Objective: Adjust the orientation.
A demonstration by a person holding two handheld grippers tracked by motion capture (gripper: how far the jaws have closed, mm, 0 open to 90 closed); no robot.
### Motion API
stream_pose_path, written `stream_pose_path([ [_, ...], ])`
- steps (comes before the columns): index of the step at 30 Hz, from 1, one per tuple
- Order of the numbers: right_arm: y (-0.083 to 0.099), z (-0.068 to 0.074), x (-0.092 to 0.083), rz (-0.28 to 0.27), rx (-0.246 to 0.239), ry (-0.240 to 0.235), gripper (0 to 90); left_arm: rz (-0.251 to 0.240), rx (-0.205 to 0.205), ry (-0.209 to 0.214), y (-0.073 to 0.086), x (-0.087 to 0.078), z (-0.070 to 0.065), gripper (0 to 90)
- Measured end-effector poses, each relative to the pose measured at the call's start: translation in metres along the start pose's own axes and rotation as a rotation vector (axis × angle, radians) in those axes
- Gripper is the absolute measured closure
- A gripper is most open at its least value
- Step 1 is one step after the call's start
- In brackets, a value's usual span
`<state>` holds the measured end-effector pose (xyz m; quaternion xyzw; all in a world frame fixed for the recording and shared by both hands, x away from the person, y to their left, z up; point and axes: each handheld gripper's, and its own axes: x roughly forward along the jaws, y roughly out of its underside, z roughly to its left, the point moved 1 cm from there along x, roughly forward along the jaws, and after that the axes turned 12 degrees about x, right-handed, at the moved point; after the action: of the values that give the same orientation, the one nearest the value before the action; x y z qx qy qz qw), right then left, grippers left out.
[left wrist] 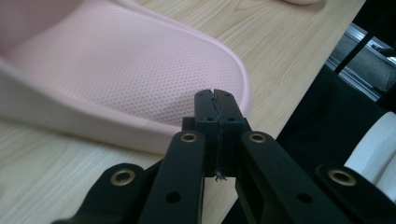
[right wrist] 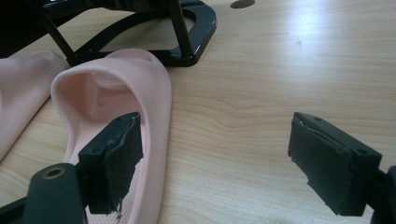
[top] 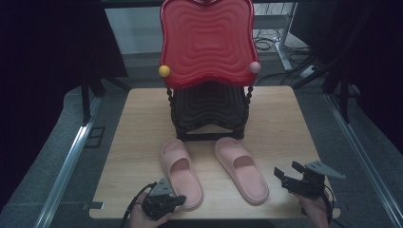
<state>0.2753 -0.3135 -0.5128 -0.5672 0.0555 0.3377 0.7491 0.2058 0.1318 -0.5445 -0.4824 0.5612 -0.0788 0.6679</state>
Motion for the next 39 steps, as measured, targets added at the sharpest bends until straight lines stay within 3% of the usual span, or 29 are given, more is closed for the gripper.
stream_pose_path([
  [15,0.001,-0.001,0.0,0.006,0.0,0.002,17.5,-0.004,0.021,0.033,-0.024,0.024,0.0,89.9],
  [20,0.0,-0.002,-0.001,0.001,0.001,0.004,17.6,-0.037,0.034,0.022,-0.03,0.01,0.005,89.6],
  [24,0.001,0.004,-0.002,0.003,-0.033,0.005,17.5,-0.098,0.014,-0.008,-0.036,-0.01,0.021,87.5],
  [27,0.0,0.012,-0.003,-0.005,-0.062,-0.011,17.6,-0.188,-0.002,-0.046,-0.043,-0.026,0.036,79.3],
  [28,-0.001,0.017,-0.004,-0.011,-0.064,-0.028,18.4,-0.223,-0.009,-0.065,-0.045,-0.031,0.04,67.4],
  [29,-0.001,0.017,-0.004,-0.011,-0.064,-0.028,18.4,-0.25,-0.013,-0.093,-0.047,-0.036,0.044,67.4],
  [30,-0.001,0.022,-0.005,-0.014,-0.068,-0.042,20.0,-0.272,-0.019,-0.121,-0.049,-0.04,0.049,56.3],
  [31,-0.001,0.022,-0.005,-0.014,-0.068,-0.042,20.0,-0.295,-0.029,-0.149,-0.05,-0.043,0.053,56.3],
  [32,-0.001,0.027,-0.006,-0.015,-0.079,-0.053,22.4,-0.316,-0.04,-0.173,-0.05,-0.046,0.057,46.7],
  [33,-0.001,0.027,-0.006,-0.015,-0.079,-0.053,22.4,-0.335,-0.048,-0.194,-0.049,-0.048,0.06,46.7],
  [36,0.0,0.037,-0.007,-0.02,-0.096,-0.068,24.8,-0.375,-0.104,-0.232,-0.041,-0.048,0.072,39.4],
  [39,0.0,0.051,-0.009,-0.025,-0.126,-0.096,29.4,-0.35,-0.113,-0.226,-0.036,-0.047,0.077,36.0],
])
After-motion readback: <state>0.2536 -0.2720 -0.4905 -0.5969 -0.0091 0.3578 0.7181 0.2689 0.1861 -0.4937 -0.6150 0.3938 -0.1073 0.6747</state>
